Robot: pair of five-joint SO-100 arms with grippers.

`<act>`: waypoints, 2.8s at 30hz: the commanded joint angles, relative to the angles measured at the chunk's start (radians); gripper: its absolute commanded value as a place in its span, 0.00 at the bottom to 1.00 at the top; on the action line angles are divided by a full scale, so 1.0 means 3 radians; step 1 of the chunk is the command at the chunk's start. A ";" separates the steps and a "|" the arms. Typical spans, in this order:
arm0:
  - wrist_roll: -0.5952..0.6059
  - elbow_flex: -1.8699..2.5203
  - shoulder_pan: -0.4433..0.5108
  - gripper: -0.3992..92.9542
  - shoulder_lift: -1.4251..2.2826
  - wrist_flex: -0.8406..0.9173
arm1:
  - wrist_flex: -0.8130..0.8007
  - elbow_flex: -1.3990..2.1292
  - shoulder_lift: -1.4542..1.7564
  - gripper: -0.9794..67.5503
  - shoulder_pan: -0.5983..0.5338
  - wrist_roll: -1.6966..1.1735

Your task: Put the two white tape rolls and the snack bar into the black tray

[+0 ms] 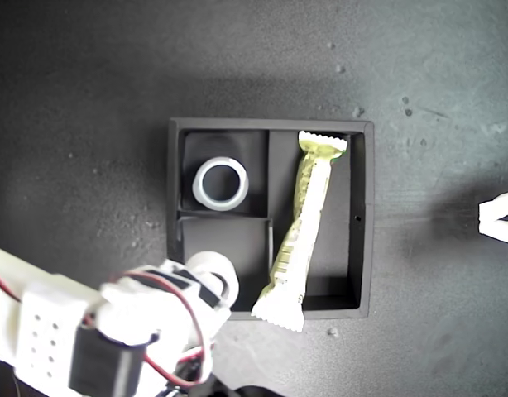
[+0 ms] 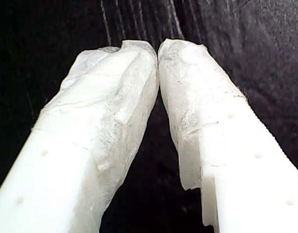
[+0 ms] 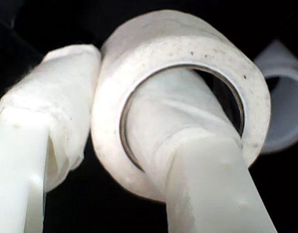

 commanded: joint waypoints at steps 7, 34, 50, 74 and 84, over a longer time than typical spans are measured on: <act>-0.0138 -0.0588 -0.0041 0.00 -0.0230 0.0179 | 0.0051 0.0046 0.0041 0.01 -0.0046 0.0010; -0.0307 -0.0235 0.0107 0.13 0.0051 0.0179 | 0.0072 0.0046 0.0046 0.01 -0.0015 0.0026; -0.0235 -0.0332 0.0143 0.09 0.0036 0.0179 | 0.0072 0.0041 0.0051 0.01 -0.0015 0.0031; -0.0266 -0.0312 0.0097 0.17 0.0066 0.0179 | 0.0102 0.0005 0.0061 0.01 -0.0020 0.0036; -0.0286 0.0583 0.0026 0.10 0.0849 0.0179 | 0.0256 -0.0051 0.0082 0.01 -0.0020 0.0061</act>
